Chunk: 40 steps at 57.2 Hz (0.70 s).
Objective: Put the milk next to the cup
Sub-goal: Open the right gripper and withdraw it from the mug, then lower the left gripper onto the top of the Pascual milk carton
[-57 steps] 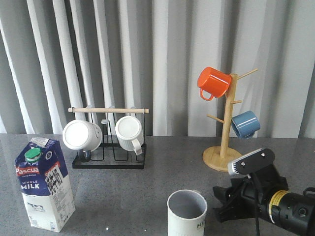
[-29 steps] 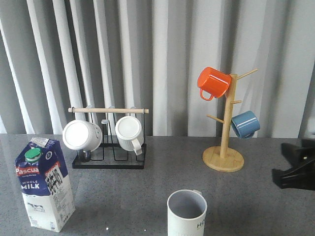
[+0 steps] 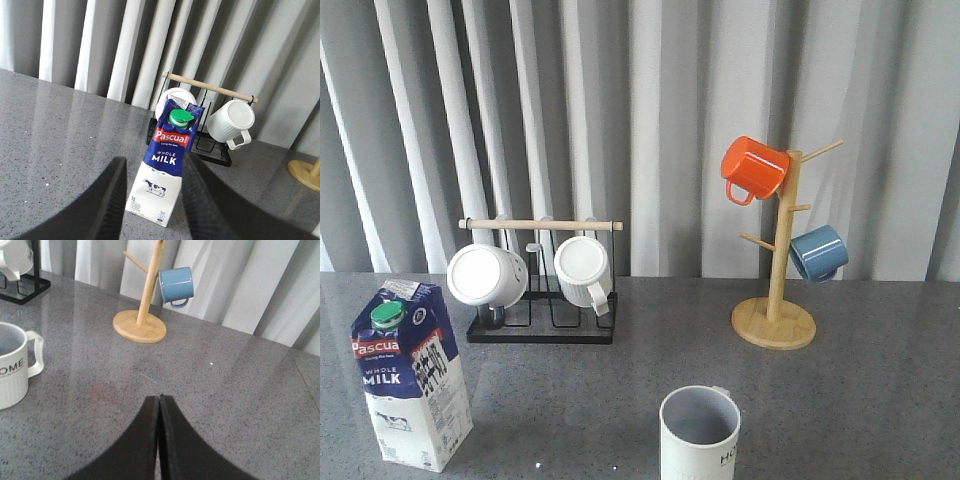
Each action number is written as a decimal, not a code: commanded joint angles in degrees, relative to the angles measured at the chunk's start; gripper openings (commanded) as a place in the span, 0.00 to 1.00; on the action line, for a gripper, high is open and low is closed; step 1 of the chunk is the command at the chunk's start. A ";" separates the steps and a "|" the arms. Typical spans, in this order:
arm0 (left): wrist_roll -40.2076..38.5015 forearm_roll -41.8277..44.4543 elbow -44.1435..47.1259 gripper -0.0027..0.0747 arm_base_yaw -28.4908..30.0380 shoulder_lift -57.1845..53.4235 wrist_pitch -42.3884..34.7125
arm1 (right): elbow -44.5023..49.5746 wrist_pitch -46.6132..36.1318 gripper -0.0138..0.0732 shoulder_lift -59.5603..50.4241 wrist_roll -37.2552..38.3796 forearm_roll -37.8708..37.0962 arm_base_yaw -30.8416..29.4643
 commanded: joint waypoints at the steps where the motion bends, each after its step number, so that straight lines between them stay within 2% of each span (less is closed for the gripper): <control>1: 0.14 -0.32 -1.95 0.39 -0.07 0.84 -4.21 | 0.04 -2.29 0.15 -2.69 -5.49 3.29 -0.17; 17: 0.14 -0.32 -1.95 0.39 -0.07 0.84 -4.21 | 0.69 1.52 0.15 -5.20 -5.14 5.21 -0.17; 40: 0.09 -0.32 -1.95 0.39 -0.07 0.84 -4.49 | 0.69 2.00 0.15 -5.20 -5.19 7.22 -0.17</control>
